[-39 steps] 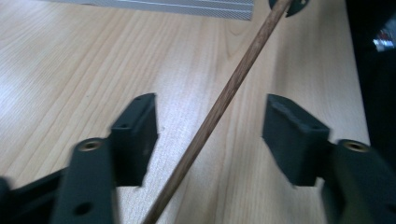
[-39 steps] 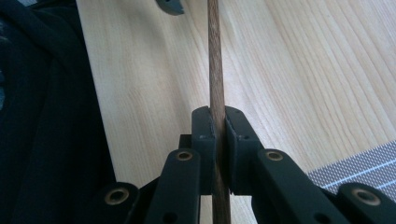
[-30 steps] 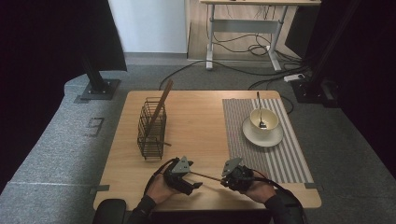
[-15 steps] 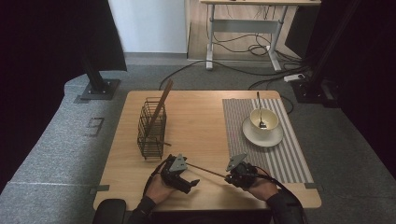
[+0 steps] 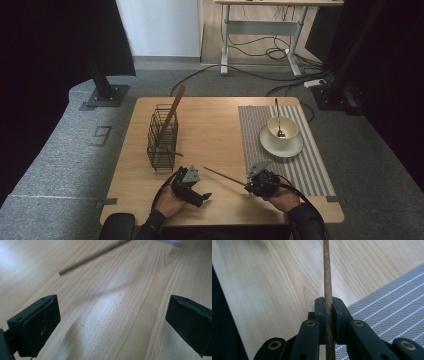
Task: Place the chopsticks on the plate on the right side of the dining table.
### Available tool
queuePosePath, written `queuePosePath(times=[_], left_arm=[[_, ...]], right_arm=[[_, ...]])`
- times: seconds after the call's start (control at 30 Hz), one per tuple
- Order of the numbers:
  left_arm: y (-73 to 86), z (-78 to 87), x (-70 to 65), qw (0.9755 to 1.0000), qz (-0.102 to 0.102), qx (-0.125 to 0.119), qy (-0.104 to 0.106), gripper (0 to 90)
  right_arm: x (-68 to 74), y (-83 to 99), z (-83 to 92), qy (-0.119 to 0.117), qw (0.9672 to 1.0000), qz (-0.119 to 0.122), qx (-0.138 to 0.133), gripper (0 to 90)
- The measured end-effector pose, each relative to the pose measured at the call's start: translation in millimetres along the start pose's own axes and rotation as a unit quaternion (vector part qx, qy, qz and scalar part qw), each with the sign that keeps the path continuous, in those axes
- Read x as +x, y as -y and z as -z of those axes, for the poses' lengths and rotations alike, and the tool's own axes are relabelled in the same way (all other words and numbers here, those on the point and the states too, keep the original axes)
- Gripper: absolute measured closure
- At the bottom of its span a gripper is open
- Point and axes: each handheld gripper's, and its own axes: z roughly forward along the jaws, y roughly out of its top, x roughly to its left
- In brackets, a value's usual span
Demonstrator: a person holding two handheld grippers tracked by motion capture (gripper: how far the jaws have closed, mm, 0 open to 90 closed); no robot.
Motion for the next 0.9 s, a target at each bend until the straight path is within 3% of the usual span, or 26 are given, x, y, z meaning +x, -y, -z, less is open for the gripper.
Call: queuePosePath(times=[0.33, 0.43, 0.9], left_arm=[[1.8, -6.6, 3.6, 0.9995, 0.01, 0.03, 0.008, 0.0], [1.2, -9.6, 3.2, 0.9987, 0.007, 0.05, 0.01, 0.0], [1.1, -10.0, 4.4, 0.9984, 0.011, 0.053, 0.015, 0.0]], right_arm=[[-12.9, 7.9, 1.5, 0.011, 0.9995, -0.025, -0.015, 83.0], [-17.2, 9.4, 2.7, 0.015, 0.9991, -0.034, -0.019, 82.9], [-40.8, 23.8, 10.3, 0.045, 0.995, -0.085, -0.025, 82.9]])
